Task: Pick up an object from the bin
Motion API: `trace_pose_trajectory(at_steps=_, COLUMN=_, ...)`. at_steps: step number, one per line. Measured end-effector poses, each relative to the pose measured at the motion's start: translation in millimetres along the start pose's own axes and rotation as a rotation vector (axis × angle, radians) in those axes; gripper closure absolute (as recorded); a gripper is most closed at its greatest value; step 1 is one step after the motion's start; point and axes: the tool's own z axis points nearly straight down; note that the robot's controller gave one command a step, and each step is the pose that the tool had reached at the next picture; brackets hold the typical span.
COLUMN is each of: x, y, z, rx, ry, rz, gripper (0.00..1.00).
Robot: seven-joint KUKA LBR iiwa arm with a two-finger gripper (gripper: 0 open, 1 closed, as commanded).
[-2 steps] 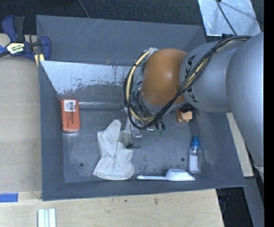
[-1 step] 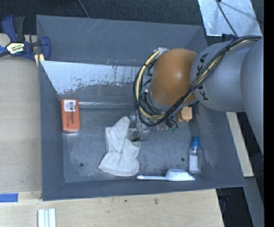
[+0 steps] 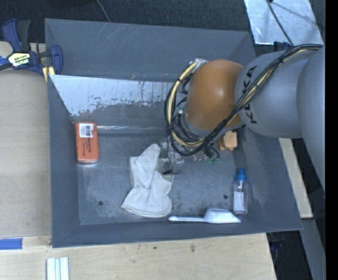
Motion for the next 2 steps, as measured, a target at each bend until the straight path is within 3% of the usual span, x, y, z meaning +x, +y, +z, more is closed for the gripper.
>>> trace_pose_trajectory(at_steps=1, x=40.8, y=-26, z=3, rx=-0.002, ry=-0.011, rz=-0.005, gripper=1.00)
trace_pose_trajectory(at_steps=2, x=7.3, y=-15, z=-159, rx=0.001, ry=-0.006, rz=-0.019, gripper=1.00)
